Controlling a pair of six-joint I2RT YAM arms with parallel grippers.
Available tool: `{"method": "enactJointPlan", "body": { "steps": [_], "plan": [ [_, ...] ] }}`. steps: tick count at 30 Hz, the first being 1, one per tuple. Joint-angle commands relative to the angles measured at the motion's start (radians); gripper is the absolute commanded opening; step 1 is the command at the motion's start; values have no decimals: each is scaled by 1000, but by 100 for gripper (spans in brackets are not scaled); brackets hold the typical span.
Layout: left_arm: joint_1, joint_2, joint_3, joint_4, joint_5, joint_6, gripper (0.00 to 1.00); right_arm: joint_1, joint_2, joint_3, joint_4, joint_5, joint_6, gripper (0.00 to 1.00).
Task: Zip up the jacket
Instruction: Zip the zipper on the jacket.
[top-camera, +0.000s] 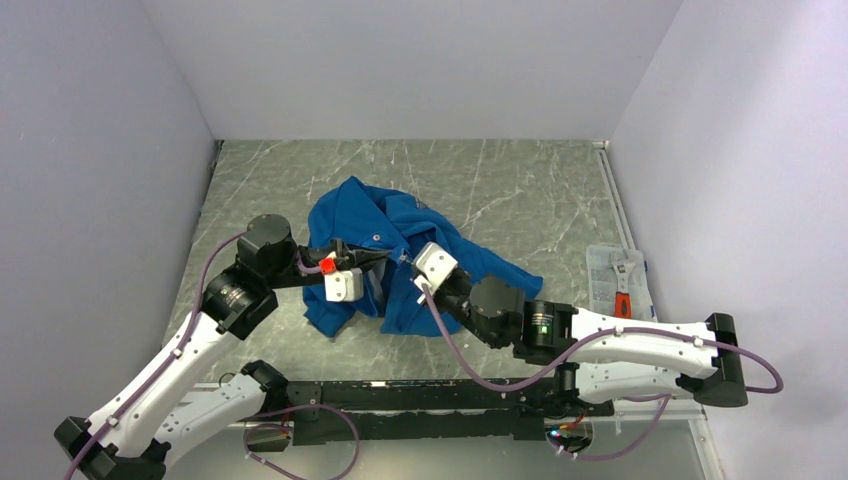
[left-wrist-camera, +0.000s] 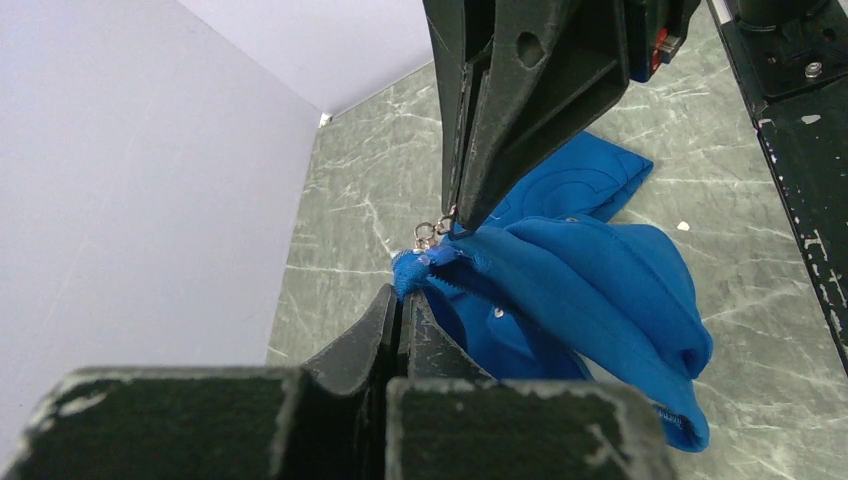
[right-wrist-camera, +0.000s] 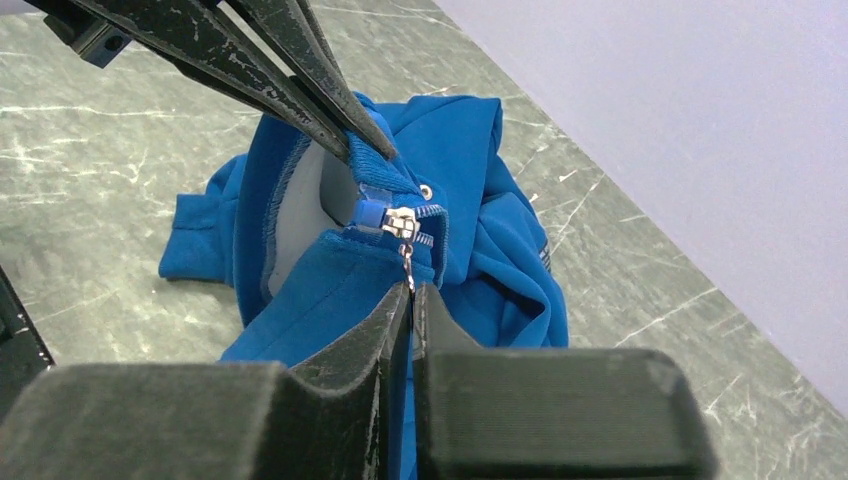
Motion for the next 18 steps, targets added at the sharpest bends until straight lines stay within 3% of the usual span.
{"method": "enactJointPlan", "body": {
  "steps": [1,6,18],
  "plan": [
    [3,-18,51,38,42,10,0,-7,-28,20,39,-6,-8,6],
    [3,-19,51,39,47,13,0,-16,-54,11,36,-24,-13,0],
    [3,-17,51,32,72,45,0,-78,-46,46,-28,-156,32,0]
  ]
}}
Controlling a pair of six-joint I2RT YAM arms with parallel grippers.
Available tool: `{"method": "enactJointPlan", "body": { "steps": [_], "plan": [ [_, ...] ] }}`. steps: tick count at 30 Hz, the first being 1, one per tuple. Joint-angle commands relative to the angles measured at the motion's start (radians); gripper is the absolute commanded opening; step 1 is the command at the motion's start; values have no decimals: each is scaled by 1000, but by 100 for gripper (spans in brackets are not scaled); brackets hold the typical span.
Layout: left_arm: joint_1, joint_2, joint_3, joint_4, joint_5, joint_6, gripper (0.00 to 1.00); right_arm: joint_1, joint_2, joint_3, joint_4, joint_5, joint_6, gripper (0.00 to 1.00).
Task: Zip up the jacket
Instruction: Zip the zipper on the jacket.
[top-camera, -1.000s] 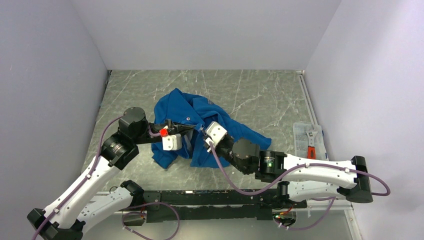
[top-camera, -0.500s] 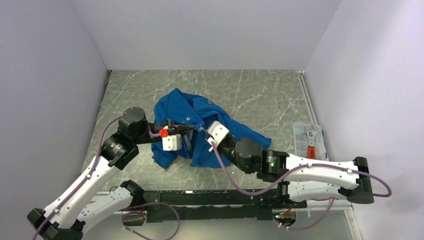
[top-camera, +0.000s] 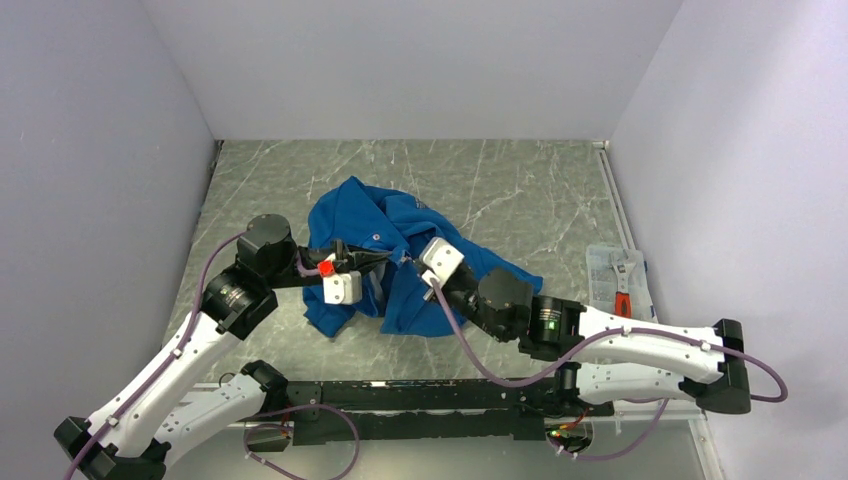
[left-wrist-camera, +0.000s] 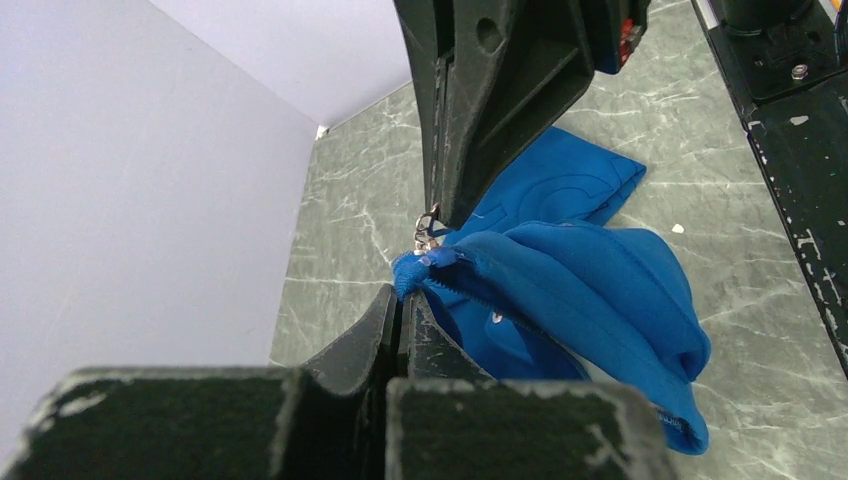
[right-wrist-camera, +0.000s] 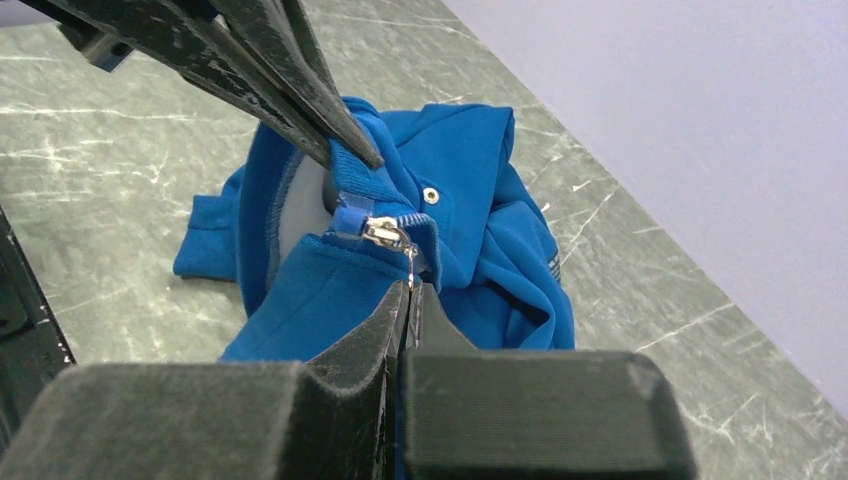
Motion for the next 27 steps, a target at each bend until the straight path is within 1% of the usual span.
{"method": "enactJointPlan", "body": {
  "steps": [1,6,9,12,18,20,23,25,26,27],
  "plan": [
    [4,-18,49,24,56,46,0,-65,-11,63,-61,-116,54,0],
    [2,-26,44,-9,92,129,0,-239,9,160,-188,-373,170,0],
    [2,-29,43,-22,106,158,0,-302,45,233,-268,-490,205,0],
    [2,-29,40,-17,110,165,0,-332,87,281,-334,-583,209,0],
    [2,-30,36,5,82,146,0,-334,105,290,-376,-689,208,0],
    [2,-32,32,12,63,147,0,-334,103,289,-379,-702,215,0],
    [1,-30,28,20,41,150,3,-334,94,275,-362,-708,224,0],
    [0,-23,32,-13,49,168,8,-335,91,271,-354,-708,230,0],
    [-1,-19,37,-36,56,183,13,-336,92,271,-351,-708,231,0],
    [-4,-14,40,-60,58,199,16,-336,93,269,-348,-708,233,0]
  ]
}}
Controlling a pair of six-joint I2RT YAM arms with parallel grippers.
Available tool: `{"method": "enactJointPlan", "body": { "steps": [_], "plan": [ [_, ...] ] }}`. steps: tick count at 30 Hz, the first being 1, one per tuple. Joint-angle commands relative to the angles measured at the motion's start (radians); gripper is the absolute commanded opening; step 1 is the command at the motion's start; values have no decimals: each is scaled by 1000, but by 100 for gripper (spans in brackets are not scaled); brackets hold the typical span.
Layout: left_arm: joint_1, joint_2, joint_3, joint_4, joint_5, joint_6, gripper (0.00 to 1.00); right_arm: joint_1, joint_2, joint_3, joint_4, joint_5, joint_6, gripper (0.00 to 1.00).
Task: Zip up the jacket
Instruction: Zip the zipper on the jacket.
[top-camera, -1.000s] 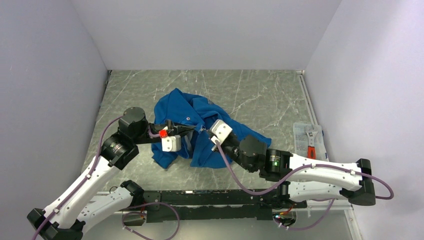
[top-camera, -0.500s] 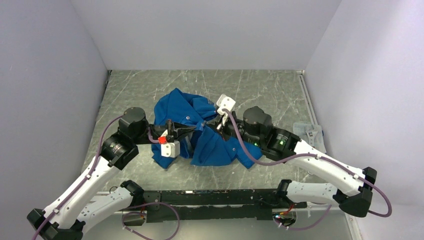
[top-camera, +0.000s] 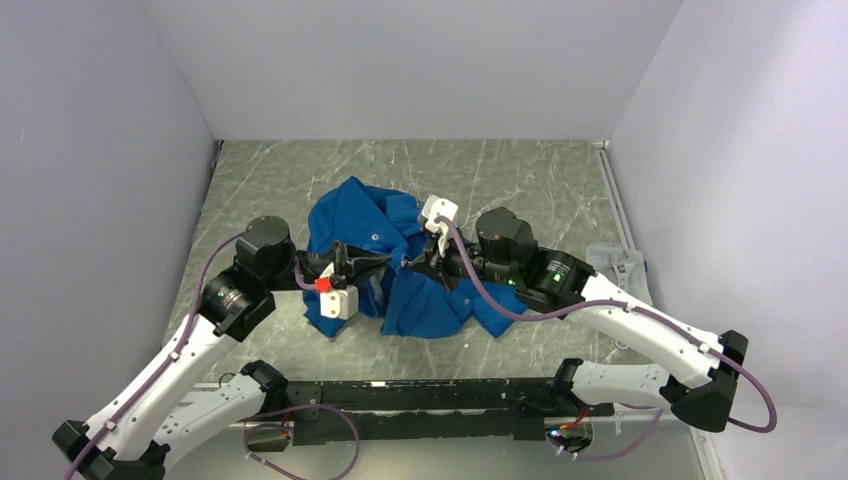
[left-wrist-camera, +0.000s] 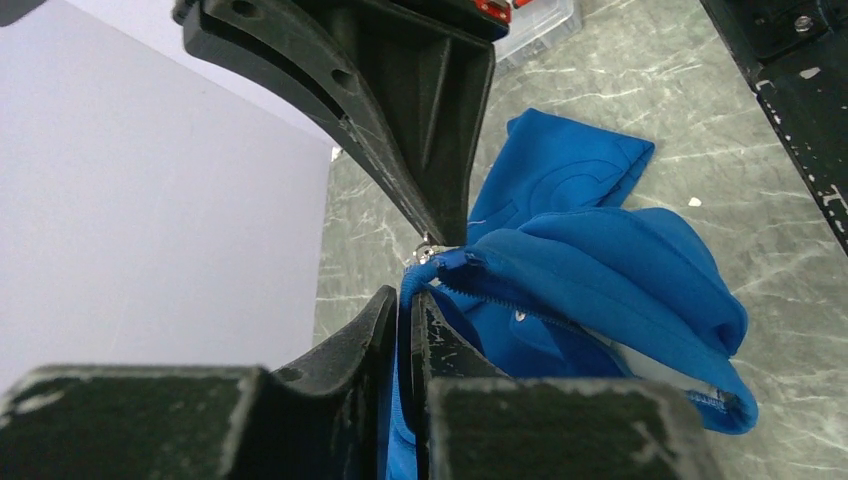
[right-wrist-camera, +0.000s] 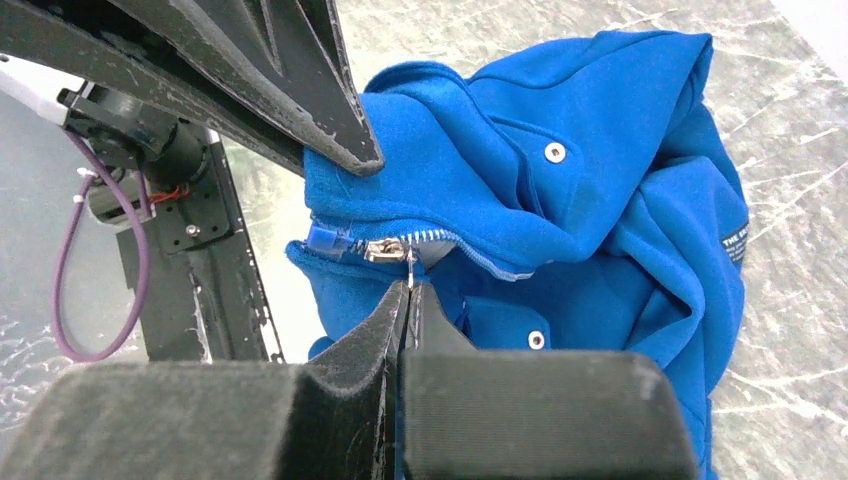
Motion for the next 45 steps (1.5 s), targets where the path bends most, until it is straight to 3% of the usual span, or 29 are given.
{"method": "enactJointPlan", "body": {
  "steps": [1,8,10,16,19,23,24,26,27,36,45],
  "plan": [
    [-10,2,42,-47,17,61,17,-3,-19,17,37,-36,25,0],
    [-40,2,24,-71,-23,137,20,-3,-28,-1,44,-38,37,0],
    [-49,6,25,-77,-30,150,28,-3,-30,-3,46,-38,40,0],
    [-87,15,29,-92,-61,175,28,-3,-38,-11,46,-36,42,0],
    [-97,15,32,-108,-61,195,20,-4,-39,-14,45,-31,42,0],
    [-117,12,26,-126,-46,216,23,-6,-44,-15,47,-24,43,0],
    [-125,13,27,-131,-46,224,19,-6,-45,-16,47,-23,43,0],
    [-139,18,30,-138,-58,239,1,-8,-46,-14,43,-21,45,0],
    [-143,19,32,-138,-60,243,0,-11,-47,-15,40,-21,46,0],
    [-147,7,57,-190,-5,338,0,-83,-22,-25,22,-69,77,0],
    [-147,11,85,-196,43,341,0,-94,19,-1,-5,-45,64,0]
  ]
}}
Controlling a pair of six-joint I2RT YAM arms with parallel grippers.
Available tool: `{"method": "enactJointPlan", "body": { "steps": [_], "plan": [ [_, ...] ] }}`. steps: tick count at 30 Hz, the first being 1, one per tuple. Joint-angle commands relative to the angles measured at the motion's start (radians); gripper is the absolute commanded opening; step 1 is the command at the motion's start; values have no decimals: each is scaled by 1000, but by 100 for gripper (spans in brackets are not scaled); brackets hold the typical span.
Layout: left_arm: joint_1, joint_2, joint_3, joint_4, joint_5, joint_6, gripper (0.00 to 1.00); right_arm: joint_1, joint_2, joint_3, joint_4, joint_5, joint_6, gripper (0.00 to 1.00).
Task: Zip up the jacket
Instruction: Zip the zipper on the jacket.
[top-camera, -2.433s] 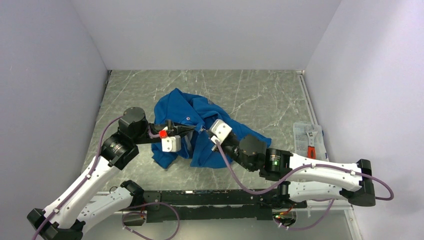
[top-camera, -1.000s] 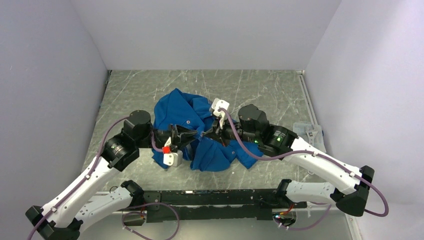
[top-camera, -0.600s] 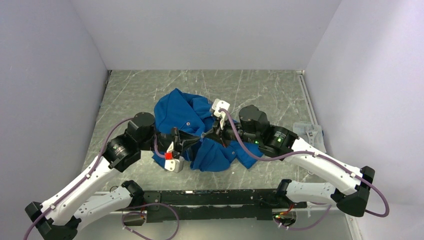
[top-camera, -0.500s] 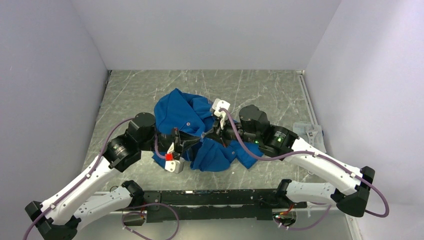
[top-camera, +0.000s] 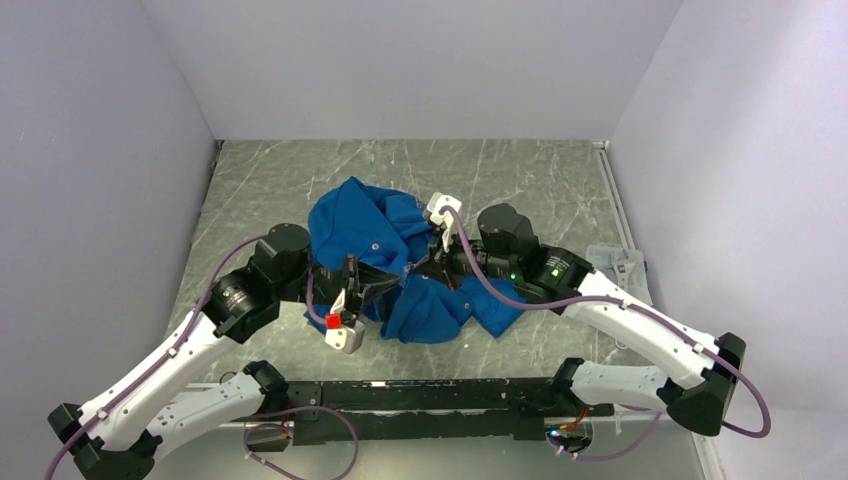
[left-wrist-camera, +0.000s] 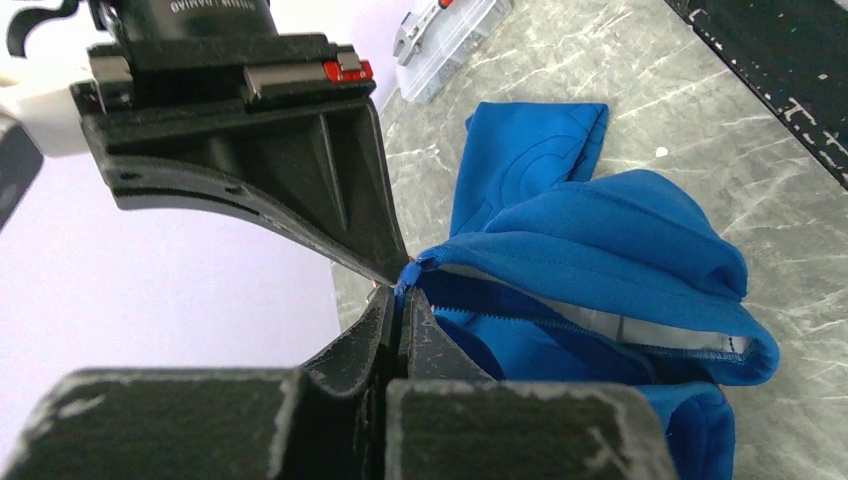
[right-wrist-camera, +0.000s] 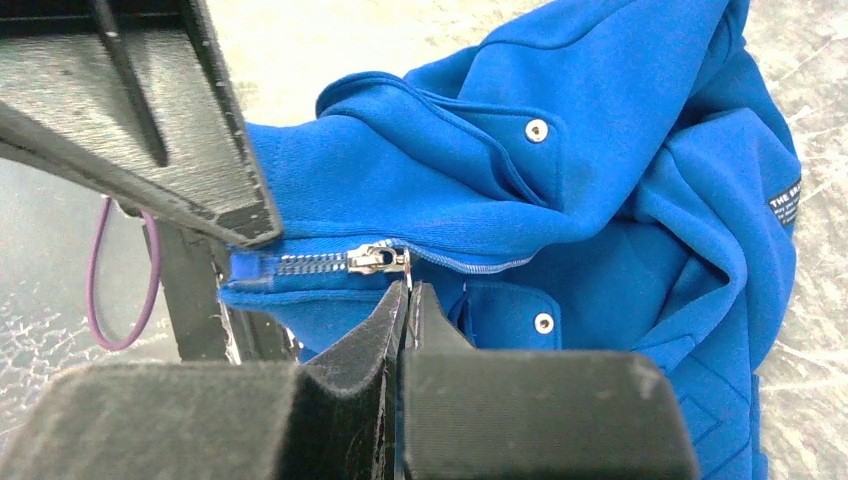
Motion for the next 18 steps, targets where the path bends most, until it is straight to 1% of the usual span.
{"method": "enactJointPlan", "body": {
  "steps": [1,8,11,15,18],
  "plan": [
    [-9,-8,53,1,97,15,0,-17,24,31,9,46,1,0],
    [-10,-11,58,6,116,18,0,-20,57,22,17,108,-3,0],
    [-11,-18,64,-7,119,21,0,-38,61,-1,29,157,-3,0],
    [-10,-23,83,-28,123,26,0,-123,71,-32,77,220,-3,0],
    [-11,-28,90,-68,118,63,0,-176,72,-29,125,253,-3,0]
  ]
}}
